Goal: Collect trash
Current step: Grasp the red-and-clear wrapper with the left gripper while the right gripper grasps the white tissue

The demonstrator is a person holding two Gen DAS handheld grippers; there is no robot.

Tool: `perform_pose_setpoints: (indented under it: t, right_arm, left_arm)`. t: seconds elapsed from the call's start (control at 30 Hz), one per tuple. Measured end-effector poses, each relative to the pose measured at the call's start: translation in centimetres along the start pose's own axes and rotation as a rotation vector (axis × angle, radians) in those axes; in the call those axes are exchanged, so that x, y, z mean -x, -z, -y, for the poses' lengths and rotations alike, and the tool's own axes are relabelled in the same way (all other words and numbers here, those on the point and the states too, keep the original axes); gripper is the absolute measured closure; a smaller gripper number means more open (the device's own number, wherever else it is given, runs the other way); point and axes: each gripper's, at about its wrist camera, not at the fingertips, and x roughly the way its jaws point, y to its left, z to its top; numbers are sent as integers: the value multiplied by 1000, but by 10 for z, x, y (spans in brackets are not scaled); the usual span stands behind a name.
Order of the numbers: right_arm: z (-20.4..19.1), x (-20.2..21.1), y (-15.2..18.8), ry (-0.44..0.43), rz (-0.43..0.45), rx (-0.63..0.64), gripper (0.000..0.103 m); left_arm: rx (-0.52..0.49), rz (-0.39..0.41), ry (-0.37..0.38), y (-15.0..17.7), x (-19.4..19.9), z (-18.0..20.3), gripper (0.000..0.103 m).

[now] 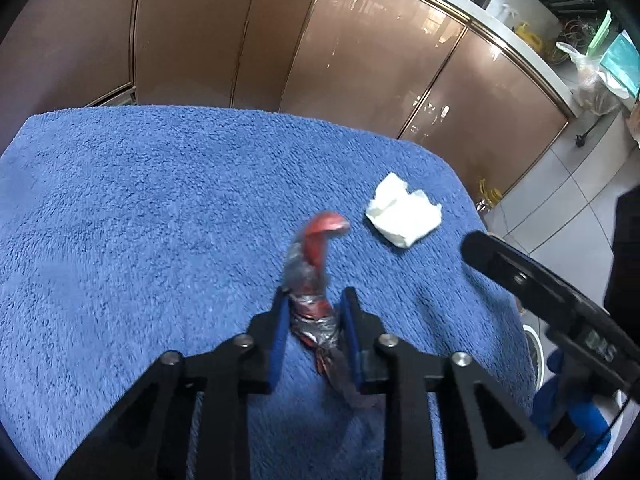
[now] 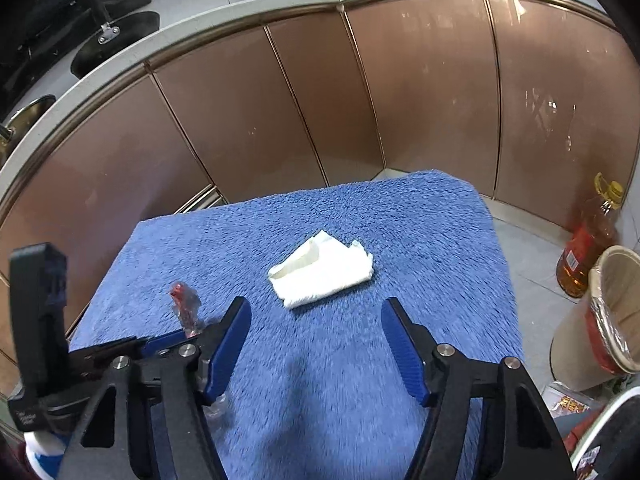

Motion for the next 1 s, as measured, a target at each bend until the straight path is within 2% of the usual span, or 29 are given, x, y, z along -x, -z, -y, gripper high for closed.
perform_pose_setpoints:
  t: [0.07,0.23,0.43,0.5,0.57,0.67,1.0]
  right_arm:
    - [1,-12,-5,-10,-18,-7,48]
    - [8,-36,-12,17,-56,-37,53]
    - [8,-49,-16,52,-63,-23,56]
    - [3,-53,-18,61,-68,-2,67]
    - [-1,-57,-17,68,-70,19,82]
    - [-4,-56,-16,67,-66,37,94]
    - [-18,-19,-4,33,-6,85,97]
  left_arm:
    - [5,12,6,2,1,-3,84]
    - [-21,46,9,9,5,-3,85]
    - [8,60,55,16,10,-12,85]
    - [16,62,66,17,11,-15,85]
    - [26,62,79,15,11,-23,85]
    - [33,63,88,17,13,-27,86]
    - [47,80,85,18,19,-28,86]
